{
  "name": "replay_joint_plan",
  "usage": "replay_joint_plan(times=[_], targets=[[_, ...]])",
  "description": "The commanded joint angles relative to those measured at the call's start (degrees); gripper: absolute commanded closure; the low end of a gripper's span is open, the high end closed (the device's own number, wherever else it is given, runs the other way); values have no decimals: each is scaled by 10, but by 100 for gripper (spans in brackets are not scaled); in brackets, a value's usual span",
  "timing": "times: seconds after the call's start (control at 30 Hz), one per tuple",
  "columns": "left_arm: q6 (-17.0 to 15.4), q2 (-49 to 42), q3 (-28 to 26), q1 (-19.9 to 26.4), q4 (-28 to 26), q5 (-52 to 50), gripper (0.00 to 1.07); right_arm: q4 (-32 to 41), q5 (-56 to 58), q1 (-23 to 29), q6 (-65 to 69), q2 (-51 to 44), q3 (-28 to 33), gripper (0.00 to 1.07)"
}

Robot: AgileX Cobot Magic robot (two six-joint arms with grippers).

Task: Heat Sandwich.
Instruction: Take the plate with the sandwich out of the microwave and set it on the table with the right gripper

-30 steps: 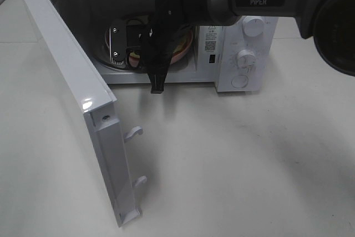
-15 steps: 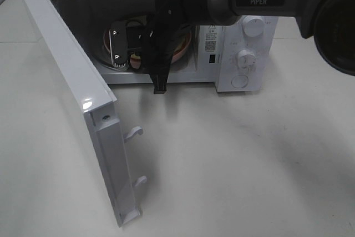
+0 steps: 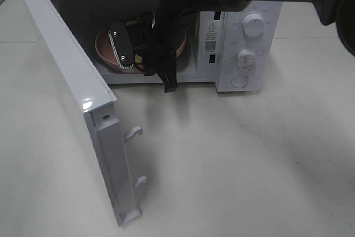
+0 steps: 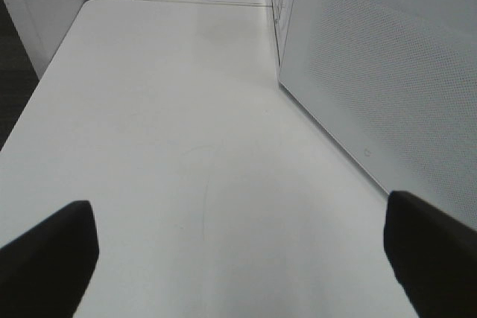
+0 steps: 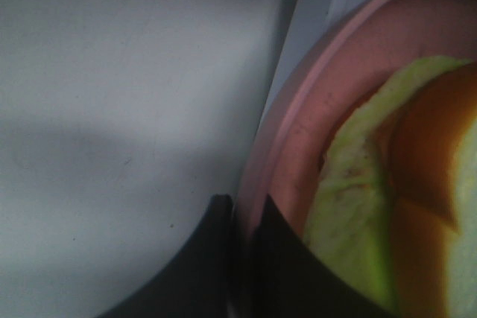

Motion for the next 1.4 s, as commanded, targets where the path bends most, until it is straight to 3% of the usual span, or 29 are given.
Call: replay_joint_plan(times=[0.03, 0.47, 1.4], targets=[[2, -13, 2, 1, -5, -2, 9, 12, -18, 0, -43, -24, 19, 107], [2, -13, 2, 1, -5, -2, 9, 12, -85, 0, -116, -122, 172, 107], [2, -13, 2, 1, -5, -2, 9, 49, -89, 1, -145, -273, 379, 107]])
